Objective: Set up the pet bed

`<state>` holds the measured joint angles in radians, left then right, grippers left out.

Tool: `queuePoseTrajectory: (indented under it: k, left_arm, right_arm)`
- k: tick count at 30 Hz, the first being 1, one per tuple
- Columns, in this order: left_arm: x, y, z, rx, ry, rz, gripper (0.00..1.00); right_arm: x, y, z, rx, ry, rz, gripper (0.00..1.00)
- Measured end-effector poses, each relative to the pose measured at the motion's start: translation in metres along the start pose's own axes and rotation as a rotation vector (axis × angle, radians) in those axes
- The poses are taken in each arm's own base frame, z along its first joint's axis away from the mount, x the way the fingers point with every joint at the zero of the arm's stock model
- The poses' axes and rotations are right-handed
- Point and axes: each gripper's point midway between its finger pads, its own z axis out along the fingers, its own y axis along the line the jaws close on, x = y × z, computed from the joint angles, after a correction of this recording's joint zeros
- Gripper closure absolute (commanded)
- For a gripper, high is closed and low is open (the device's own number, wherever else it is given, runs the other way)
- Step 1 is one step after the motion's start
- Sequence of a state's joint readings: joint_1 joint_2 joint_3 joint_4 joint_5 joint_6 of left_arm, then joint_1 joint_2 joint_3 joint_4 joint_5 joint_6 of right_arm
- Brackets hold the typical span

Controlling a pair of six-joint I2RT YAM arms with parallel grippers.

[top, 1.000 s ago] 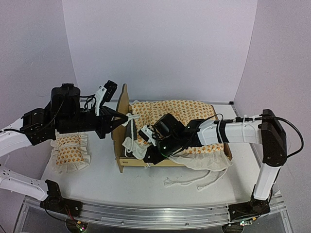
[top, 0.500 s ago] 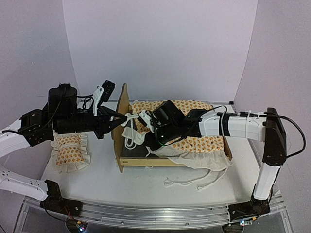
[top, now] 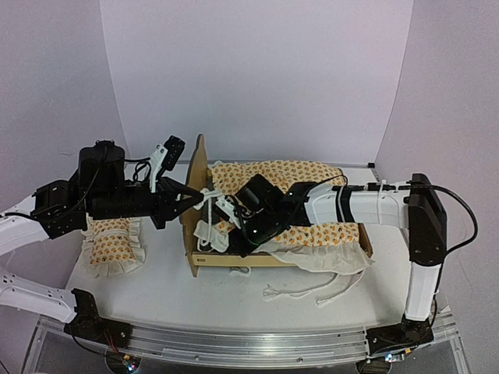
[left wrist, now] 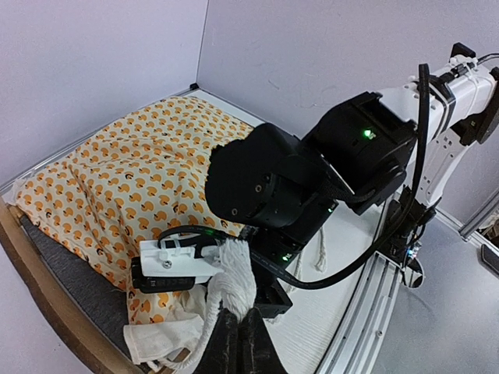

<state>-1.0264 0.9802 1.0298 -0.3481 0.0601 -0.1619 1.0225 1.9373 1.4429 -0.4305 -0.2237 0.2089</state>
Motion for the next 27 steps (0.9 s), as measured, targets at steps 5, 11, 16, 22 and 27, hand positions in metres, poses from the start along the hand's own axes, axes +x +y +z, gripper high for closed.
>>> queuePoseTrajectory:
  k: [5, 11, 16, 22, 27]
  left_arm:
    - [0.006, -0.004, 0.001, 0.027, 0.015, -0.008, 1.00]
    - [0.010, -0.007, 0.001, 0.048, 0.025, -0.020, 1.00]
    - [0.012, -0.006, 0.002, 0.045, 0.030, -0.021, 1.00]
    - [0.026, 0.003, 0.007, 0.005, 0.047, -0.028, 1.00]
    - [0.031, 0.010, 0.010, -0.028, 0.046, -0.056, 1.00]
  right_arm:
    - [0.001, 0.007, -0.008, -0.016, 0.080, 0.024, 0.65]
    - [0.019, 0.022, -0.035, -0.060, 0.215, 0.104, 0.36]
    - [0.039, 0.031, -0.060, -0.067, 0.315, 0.202, 0.34]
    - [0.085, 0.039, -0.074, 0.035, 0.300, 0.204, 0.33]
    - [0.117, 0.041, -0.038, 0.179, 0.140, 0.078, 0.34]
